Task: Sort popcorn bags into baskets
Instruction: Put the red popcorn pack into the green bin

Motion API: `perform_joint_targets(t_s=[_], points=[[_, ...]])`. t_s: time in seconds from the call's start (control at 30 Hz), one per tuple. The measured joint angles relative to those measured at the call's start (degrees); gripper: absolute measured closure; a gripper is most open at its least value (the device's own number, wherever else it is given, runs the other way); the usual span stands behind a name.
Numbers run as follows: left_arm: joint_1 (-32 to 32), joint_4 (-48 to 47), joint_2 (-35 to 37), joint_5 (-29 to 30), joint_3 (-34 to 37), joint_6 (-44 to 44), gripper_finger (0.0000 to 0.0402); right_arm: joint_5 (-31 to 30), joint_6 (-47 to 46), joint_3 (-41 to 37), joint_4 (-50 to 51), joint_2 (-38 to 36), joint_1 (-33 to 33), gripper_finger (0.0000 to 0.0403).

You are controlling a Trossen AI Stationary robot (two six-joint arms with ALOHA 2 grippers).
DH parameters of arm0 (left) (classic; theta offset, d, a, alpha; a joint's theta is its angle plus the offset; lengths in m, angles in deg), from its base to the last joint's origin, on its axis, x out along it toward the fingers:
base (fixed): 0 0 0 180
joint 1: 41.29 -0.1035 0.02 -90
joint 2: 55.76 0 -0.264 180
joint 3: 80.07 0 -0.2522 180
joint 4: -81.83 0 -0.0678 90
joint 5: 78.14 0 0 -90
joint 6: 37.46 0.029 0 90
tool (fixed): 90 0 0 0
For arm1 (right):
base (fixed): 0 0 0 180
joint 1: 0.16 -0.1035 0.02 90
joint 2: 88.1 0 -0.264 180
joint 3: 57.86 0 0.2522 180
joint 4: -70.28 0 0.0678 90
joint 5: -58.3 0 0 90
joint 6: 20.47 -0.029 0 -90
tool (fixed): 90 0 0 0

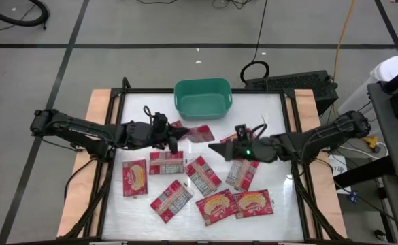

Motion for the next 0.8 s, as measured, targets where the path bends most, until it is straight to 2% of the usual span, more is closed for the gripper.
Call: perform_joint_targets(t_s=[0.17,0.37,0.5,0.63,0.8], points=[[0.0,3.2,0.1,3.0,0.0,-1.2,0.0401,-6.2,-10.2,-0.5,0.1,-0.1,1.0,0.0384],[0.0,3.0,0.0,7.3,0.0,-4.8,0.0401,5.2,-16.3,-4.1,0.2,0.0,4.9,0.0365],[0.0,3.3,-1.1,7.9,0.0,-9.0,0.0401,6.7,-19.2,-4.8,-1.3,0.0,7.5,0.0326],[0.0,4.9,-3.5,8.5,0.0,-11.9,0.0401,6.6,-30.2,-4.8,2.6,0.0,9.9,0.0278],[0.0,8.9,-7.4,8.5,0.0,-7.4,0.0401,6.6,-31.6,-7.6,2.5,0.3,12.2,0.0212]])
